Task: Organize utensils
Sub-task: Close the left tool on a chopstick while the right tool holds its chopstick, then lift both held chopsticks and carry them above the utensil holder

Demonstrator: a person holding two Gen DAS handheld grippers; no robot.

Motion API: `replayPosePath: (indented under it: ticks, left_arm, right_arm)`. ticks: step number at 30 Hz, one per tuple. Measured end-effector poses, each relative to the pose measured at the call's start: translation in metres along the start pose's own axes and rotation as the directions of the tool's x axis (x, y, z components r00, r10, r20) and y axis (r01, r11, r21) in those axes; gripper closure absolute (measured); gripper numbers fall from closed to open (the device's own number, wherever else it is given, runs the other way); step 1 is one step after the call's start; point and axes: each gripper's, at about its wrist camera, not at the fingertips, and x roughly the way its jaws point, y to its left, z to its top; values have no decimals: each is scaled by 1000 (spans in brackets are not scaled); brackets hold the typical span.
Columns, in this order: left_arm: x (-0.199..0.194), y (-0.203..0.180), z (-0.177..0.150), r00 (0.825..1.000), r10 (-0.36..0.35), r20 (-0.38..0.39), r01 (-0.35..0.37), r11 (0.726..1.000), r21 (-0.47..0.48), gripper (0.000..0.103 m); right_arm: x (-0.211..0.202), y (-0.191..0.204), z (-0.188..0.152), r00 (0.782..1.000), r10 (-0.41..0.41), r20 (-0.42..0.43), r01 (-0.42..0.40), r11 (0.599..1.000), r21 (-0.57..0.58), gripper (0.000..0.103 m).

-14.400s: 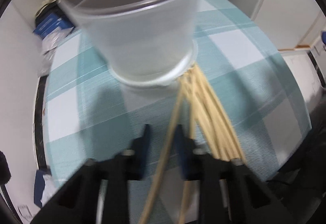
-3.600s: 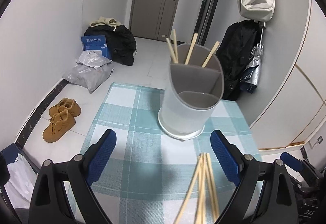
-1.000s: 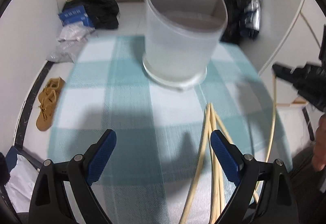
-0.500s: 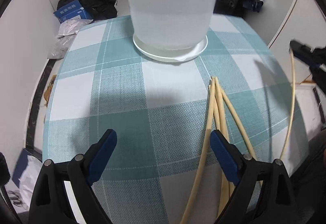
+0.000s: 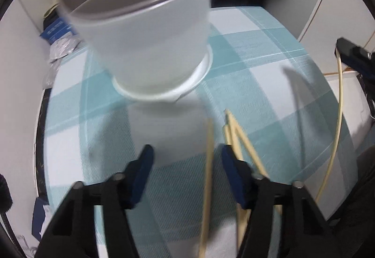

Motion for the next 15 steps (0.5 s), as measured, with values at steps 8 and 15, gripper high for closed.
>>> replayPosePath:
  ticks: [8, 15]
  left_arm:
    - [7, -22, 17, 1000, 5, -26, -3, 997, 77, 102]
    - [-3, -37, 15, 1000, 10, 10, -11, 995, 98, 103]
  right_arm:
    - [-7, 1, 3, 1000, 12, 21, -12, 1000, -1, 97]
    - [-7, 3, 5, 1000, 9, 26, -8, 1000, -12, 97]
